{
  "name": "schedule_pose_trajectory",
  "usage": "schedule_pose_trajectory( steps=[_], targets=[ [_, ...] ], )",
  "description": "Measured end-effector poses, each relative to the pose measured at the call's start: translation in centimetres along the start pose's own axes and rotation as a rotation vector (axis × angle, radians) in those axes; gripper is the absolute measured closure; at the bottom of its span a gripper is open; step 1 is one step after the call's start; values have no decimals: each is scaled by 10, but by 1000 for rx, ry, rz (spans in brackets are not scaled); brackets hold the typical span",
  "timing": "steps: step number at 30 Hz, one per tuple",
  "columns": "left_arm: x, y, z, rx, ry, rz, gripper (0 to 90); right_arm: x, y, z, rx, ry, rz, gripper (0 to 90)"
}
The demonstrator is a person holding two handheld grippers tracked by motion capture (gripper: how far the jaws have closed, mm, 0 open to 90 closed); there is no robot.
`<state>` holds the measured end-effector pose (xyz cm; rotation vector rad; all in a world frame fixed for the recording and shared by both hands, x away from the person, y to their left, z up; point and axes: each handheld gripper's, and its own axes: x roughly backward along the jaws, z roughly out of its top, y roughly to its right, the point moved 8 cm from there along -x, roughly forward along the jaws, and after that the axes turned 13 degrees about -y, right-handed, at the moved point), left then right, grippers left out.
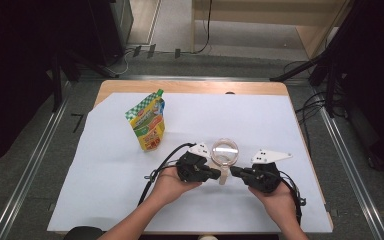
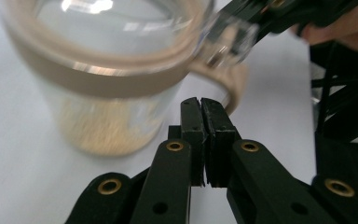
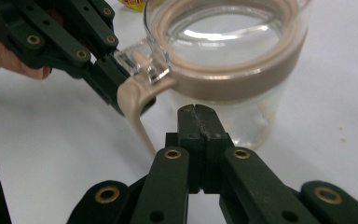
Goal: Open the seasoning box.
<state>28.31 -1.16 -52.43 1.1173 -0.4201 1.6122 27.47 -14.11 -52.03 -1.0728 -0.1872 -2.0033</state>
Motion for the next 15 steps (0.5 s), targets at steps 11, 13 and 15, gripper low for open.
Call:
schedule_pose_trajectory(
  steps=[11,13,15],
  targets=[
    [24,-12,-8,31,39,11,818,9,-28,-12,-13,24,14,900],
    [27,-15,-8,41,58,8,807,6,-35,-12,1,25,20,900],
    [31,-18,-10,48,68,7,777,0,-42,-10,17,22,21,900]
  ],
)
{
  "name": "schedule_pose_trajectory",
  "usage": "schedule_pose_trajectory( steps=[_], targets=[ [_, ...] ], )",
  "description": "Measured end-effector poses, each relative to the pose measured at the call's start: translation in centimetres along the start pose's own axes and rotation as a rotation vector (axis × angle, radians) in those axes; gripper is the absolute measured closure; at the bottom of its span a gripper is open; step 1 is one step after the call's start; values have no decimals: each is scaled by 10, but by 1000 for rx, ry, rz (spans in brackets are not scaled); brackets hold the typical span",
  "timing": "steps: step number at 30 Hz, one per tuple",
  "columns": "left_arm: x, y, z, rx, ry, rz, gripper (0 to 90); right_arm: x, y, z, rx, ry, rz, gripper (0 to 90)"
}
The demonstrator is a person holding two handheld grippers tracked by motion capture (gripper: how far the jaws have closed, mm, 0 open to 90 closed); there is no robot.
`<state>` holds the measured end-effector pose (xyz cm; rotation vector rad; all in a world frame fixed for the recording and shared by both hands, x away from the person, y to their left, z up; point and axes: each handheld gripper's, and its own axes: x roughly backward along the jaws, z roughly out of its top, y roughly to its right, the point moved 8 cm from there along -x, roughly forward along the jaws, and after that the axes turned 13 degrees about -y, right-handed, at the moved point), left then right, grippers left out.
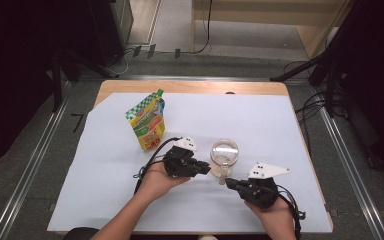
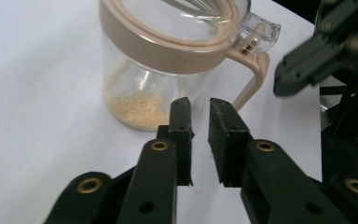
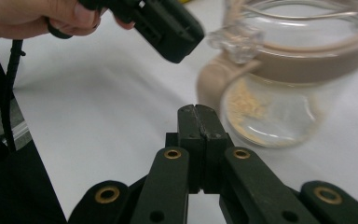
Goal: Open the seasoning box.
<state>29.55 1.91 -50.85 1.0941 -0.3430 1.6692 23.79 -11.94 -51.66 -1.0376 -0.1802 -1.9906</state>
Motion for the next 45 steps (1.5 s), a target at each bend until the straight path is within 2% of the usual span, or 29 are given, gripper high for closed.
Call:
schedule_pose_trajectory(
  steps=[5,6,12,14,17,21,32,39,45],
  targets=[
    [4,-3,-2,38,6,-20,746,-20,-13,6,18,13,5,900],
    [5,-3,-2,38,11,-19,746,-22,-14,7,22,17,-7,900],
    [7,-4,-8,31,0,4,738,-30,-11,12,5,42,-44,900],
    [8,-4,-9,30,3,3,730,-30,-9,12,-8,46,-18,900],
    [11,-7,-11,40,10,9,720,-30,-9,11,12,38,-37,900],
    [12,-8,-13,38,8,16,714,-29,-5,8,13,23,-41,900],
    [6,-8,-9,23,-3,20,707,-16,9,2,-40,35,-69,900],
    [3,-8,-5,8,-4,12,701,-11,15,-5,-58,15,-95,900],
    [4,-9,-4,4,-4,7,691,-6,27,-12,-78,-3,-117,900]
  ],
)
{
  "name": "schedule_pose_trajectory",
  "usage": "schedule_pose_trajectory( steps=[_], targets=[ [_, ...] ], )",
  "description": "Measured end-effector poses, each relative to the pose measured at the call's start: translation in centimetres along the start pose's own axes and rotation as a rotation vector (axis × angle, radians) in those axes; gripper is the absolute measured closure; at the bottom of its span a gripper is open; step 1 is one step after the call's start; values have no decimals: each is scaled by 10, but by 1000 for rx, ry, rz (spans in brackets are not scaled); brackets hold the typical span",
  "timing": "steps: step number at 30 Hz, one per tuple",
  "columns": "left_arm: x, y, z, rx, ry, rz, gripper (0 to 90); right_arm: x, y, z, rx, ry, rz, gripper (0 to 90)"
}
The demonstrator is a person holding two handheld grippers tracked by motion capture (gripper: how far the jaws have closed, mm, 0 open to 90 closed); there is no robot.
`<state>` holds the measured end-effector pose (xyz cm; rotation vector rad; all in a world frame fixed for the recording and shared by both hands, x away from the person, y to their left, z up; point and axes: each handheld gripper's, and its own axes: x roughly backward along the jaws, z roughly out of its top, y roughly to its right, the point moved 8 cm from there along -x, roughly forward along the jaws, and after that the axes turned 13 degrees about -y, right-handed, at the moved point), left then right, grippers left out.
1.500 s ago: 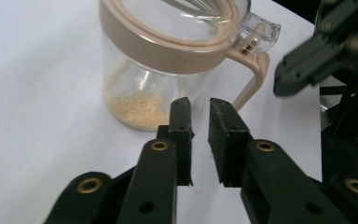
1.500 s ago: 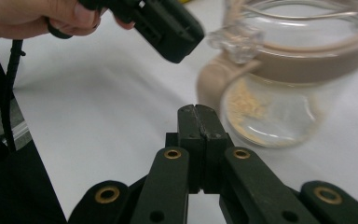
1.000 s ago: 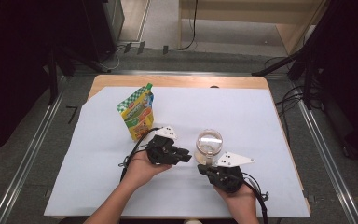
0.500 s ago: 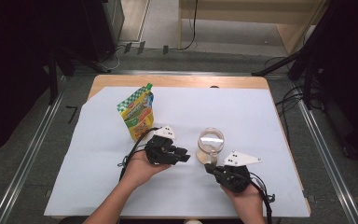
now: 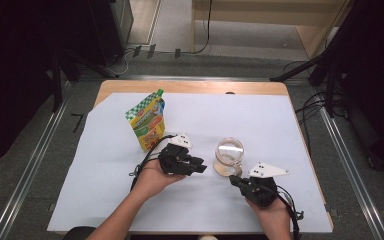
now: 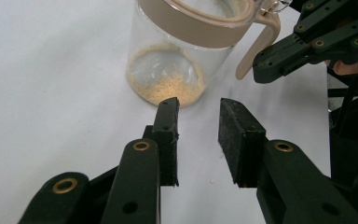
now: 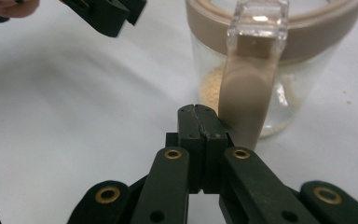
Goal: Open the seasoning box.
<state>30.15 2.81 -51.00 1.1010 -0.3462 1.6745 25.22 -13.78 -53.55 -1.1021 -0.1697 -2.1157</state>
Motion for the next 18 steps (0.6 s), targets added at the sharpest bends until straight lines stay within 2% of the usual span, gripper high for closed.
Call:
schedule_pose_trajectory(
  steps=[7,14,18],
  targets=[
    [0,-1,0,-8,-4,6,676,7,21,-2,-53,-7,-8,900],
    [0,-2,-1,-10,-9,13,656,12,43,1,-77,-8,-21,900],
    [-1,-1,-1,-15,-15,13,650,12,54,4,-76,-11,-48,900]
  ],
)
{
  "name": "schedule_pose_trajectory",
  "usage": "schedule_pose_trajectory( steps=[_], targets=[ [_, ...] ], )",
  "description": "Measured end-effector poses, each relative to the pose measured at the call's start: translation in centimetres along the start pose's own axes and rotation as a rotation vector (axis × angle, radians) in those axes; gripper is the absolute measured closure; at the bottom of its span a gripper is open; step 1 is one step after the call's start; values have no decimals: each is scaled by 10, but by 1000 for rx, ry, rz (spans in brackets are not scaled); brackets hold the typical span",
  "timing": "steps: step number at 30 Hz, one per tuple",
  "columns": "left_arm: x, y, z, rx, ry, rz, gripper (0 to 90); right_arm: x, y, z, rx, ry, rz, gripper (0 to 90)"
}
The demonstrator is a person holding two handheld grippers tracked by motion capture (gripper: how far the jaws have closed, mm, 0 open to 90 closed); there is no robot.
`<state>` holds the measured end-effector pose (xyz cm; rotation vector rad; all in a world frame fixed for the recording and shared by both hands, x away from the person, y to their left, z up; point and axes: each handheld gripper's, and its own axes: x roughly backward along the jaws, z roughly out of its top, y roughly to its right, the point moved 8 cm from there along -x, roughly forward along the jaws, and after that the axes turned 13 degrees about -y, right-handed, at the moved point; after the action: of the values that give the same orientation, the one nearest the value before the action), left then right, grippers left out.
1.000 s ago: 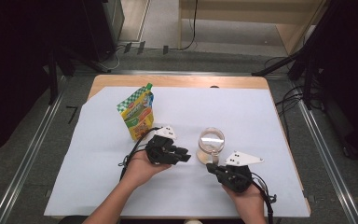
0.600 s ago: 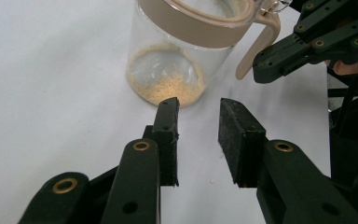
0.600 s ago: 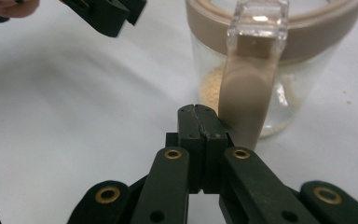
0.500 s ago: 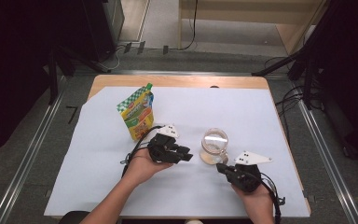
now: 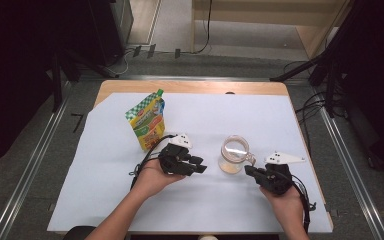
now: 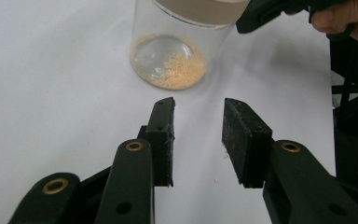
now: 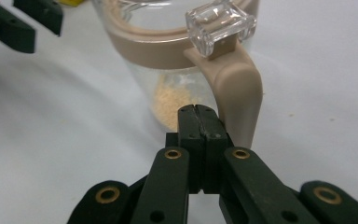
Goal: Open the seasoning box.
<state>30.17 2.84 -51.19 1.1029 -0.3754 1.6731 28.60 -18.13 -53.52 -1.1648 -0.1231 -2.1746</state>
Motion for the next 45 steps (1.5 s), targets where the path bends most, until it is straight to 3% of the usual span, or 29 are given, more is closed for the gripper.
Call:
schedule_pose_trajectory(
  steps=[7,12,17,19,21,24,28,30,32,34,36,40,45],
  targets=[
    [-4,-1,2,4,10,-6,638,-4,25,11,-36,-4,-1,900],
    [-8,-1,6,23,11,-36,609,-13,37,15,-20,-30,-8,900],
    [-2,2,12,6,44,-38,540,-6,35,13,-13,-54,-18,900],
    [-2,1,11,14,18,-35,483,1,37,10,-33,-62,-32,900],
    [-2,1,13,7,-4,-27,450,11,41,8,-72,-36,-59,900],
    [1,-1,23,-15,25,-19,428,15,51,11,-110,-5,-91,900],
    [4,-6,35,-31,37,-15,419,5,61,19,-144,-4,-90,900],
    [3,-8,40,-28,54,-18,387,-2,62,21,-162,-3,-83,900],
    [0,-11,42,-47,40,15,354,-7,62,23,-151,-11,-118,900],
    [-3,-12,42,-42,45,3,353,-11,63,24,-152,-4,-153,900],
    [-6,-11,42,-34,35,-14,353,-14,65,25,-169,9,-158,900],
    [-7,-8,40,-70,23,0,352,-18,66,29,-173,34,-181,900],
    [-6,-10,39,-57,32,-4,352,-25,58,37,-161,62,-140,900]
  ],
)
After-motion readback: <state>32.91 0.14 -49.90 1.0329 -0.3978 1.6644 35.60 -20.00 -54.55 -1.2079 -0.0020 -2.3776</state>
